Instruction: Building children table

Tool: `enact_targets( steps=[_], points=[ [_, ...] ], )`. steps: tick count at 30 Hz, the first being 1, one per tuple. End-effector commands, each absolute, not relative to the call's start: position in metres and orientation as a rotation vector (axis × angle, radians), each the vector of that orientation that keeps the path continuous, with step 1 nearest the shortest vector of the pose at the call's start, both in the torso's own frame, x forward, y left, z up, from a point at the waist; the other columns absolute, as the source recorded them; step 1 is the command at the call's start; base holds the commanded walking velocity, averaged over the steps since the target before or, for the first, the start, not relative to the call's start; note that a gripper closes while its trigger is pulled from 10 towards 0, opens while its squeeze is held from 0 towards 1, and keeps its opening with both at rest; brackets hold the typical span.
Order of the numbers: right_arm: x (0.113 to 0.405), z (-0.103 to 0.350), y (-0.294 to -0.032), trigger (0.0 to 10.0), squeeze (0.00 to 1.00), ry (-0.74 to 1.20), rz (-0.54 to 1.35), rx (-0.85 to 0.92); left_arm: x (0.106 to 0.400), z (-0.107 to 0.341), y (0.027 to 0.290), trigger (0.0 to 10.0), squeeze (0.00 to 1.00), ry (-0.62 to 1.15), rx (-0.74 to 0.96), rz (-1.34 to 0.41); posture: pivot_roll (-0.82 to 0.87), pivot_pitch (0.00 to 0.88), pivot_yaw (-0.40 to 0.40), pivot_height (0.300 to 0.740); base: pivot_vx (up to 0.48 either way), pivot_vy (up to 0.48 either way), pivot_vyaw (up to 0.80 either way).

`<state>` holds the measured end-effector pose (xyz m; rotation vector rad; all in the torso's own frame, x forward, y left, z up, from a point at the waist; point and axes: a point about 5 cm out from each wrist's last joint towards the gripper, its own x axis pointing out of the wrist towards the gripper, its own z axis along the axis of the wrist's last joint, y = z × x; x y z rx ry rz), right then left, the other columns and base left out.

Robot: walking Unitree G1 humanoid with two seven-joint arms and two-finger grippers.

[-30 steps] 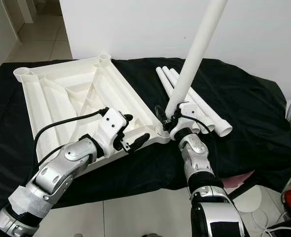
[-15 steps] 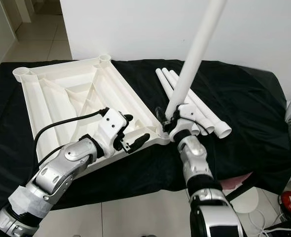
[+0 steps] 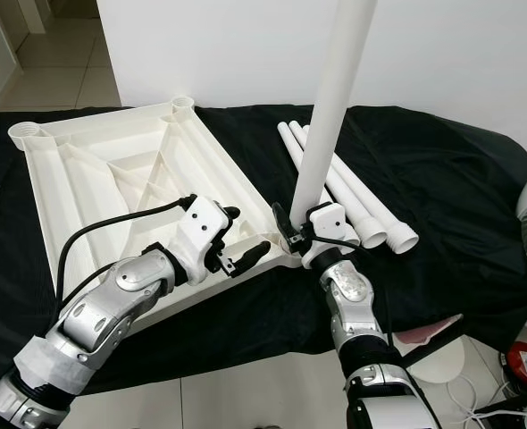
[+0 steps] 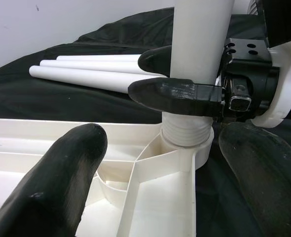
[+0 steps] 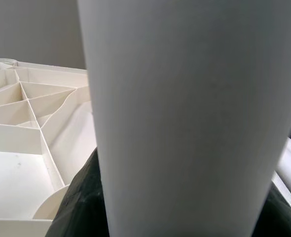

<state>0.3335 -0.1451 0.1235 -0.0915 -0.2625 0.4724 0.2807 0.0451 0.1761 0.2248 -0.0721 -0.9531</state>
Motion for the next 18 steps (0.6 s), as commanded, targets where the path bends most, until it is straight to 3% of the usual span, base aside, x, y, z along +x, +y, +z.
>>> enact_targets(
  steps=[1,8,18],
  points=[
    [0.320,0.073,-0.143,10.0,0.00,0.004,0.500,-0.037,0.276,0.179,0.042,10.0,0.00,-0.077,0.241,-1.048,0.06,0.067,-0.038,0.740,0.000,0.000,0.00],
    [0.326,0.062,-0.144,10.0,0.00,0.133,0.431,0.012,0.276,0.180,0.043,10.0,0.00,-0.078,0.241,-1.045,0.07,0.075,-0.041,0.740,0.000,0.000,0.00],
    [0.328,0.062,-0.145,10.0,0.00,0.156,0.412,0.055,0.276,0.180,0.044,10.0,0.00,-0.077,0.239,-1.037,0.07,0.078,-0.045,0.740,0.000,0.000,0.00]
  ],
)
